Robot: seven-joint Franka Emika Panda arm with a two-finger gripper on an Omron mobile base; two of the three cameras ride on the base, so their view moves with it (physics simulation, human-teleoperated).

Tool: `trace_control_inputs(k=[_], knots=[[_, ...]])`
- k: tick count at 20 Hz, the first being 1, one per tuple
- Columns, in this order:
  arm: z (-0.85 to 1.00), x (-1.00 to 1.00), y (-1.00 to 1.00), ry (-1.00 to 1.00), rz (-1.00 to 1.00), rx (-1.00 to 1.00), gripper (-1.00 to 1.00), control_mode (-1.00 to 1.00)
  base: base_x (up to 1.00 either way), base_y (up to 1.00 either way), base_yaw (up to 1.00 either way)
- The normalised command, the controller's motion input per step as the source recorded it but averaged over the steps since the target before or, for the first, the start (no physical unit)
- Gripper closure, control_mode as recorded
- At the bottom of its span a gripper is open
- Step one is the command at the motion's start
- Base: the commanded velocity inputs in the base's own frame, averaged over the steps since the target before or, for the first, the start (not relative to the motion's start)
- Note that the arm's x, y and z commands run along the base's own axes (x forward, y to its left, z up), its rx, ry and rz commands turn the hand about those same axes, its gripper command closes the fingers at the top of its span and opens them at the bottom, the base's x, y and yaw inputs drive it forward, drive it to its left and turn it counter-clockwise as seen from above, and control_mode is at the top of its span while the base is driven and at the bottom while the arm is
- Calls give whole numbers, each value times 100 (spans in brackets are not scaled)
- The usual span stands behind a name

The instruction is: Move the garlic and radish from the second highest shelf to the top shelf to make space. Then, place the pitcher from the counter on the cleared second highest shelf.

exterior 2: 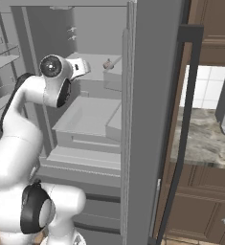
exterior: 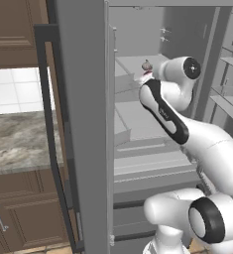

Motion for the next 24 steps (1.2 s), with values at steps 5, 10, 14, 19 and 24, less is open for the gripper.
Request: trace_control_inputs(k=[5, 10, 14, 19, 24], knots=[[8, 77, 0, -9, -1, 15, 100, -100, 0, 0, 0], [0, 89, 0, 1, -2, 10, 100, -100, 0, 0, 0], [-14, 90, 1, 8, 0, 0, 100, -100, 0, 0, 0], [-47, 80, 2, 7, 0, 0, 100, -100, 0, 0, 0], [-58, 69, 0, 0, 0, 0, 100, -100, 0, 0, 0]])
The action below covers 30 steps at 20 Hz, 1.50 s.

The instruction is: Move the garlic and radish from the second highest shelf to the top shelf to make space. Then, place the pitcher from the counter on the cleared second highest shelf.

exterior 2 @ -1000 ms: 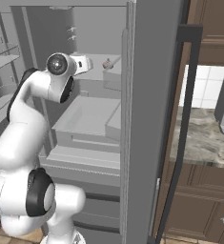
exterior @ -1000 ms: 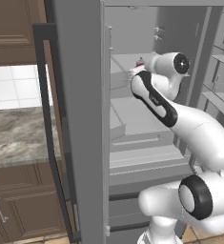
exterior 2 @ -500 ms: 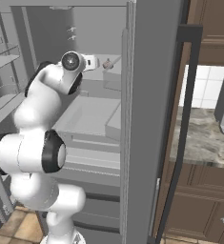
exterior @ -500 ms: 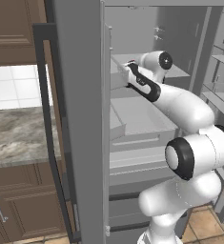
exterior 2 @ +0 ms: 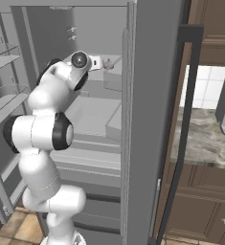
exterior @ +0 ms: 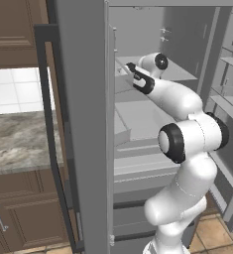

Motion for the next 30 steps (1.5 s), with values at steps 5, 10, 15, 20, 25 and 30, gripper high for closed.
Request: trace_control_inputs(k=[5, 10, 15, 20, 25, 30], knots=[[-23, 73, 4, 0, 0, 0, 100, -100, 0, 0, 0], [-7, 43, 15, -3, 0, 0, -100, -100, 0, 0, 0], [42, -6, 5, -11, 0, 0, -100, -100, 0, 0, 0], [18, -3, 7, -8, -2, -3, -100, -100, 0, 0, 0], [33, -18, 0, 2, -11, -4, -100, -100, 0, 0, 0], [37, -90, -9, 11, -13, -4, -100, -100, 0, 0, 0]])
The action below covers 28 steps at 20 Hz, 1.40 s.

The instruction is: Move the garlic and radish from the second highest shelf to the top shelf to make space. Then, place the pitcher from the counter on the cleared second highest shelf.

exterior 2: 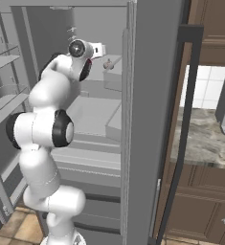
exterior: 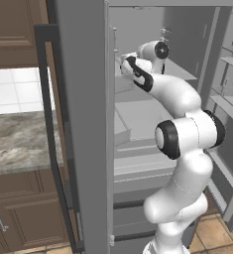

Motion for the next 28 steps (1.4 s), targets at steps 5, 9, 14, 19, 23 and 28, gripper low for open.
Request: trace_control_inputs(k=[5, 9, 14, 19, 23, 28], knots=[[-18, -100, 0, 2, -9, -9, -100, -100, 0, 0, 0], [-11, -100, 0, -2, -7, 0, -100, -100, 0, 0, 0], [0, -100, 0, 0, -7, 7, -100, -100, 0, 0, 0], [-4, -100, 0, 4, -2, 19, -100, -100, 0, 0, 0], [-7, -100, 0, 12, 0, 22, -100, -100, 0, 0, 0], [-36, -98, 0, 19, 3, 7, -100, -100, 0, 0, 0]])
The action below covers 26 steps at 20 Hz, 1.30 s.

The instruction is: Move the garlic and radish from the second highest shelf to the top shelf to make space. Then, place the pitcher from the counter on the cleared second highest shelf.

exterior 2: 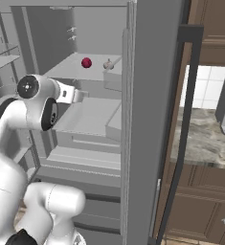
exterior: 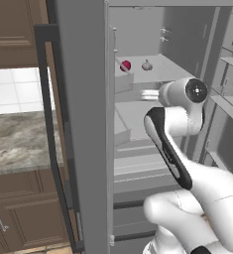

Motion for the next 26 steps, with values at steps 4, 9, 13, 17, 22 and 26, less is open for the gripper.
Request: trace_control_inputs(k=[4, 9, 13, 17, 22, 26], knots=[[-57, -72, 0, 28, 2, 0, -100, -100, 0, 0, 0], [-16, -48, -9, 24, 0, -2, -100, -100, 0, 0, 0], [0, -19, -21, 8, -2, 0, -100, -100, 0, 0, 0], [0, 0, -1, 0, 0, 0, -100, -100, 0, 0, 0], [0, 0, 0, 0, 0, 0, -100, 100, 0, 0, 0], [0, 0, 0, 0, 0, 0, -100, 100, -28, 0, 1]])
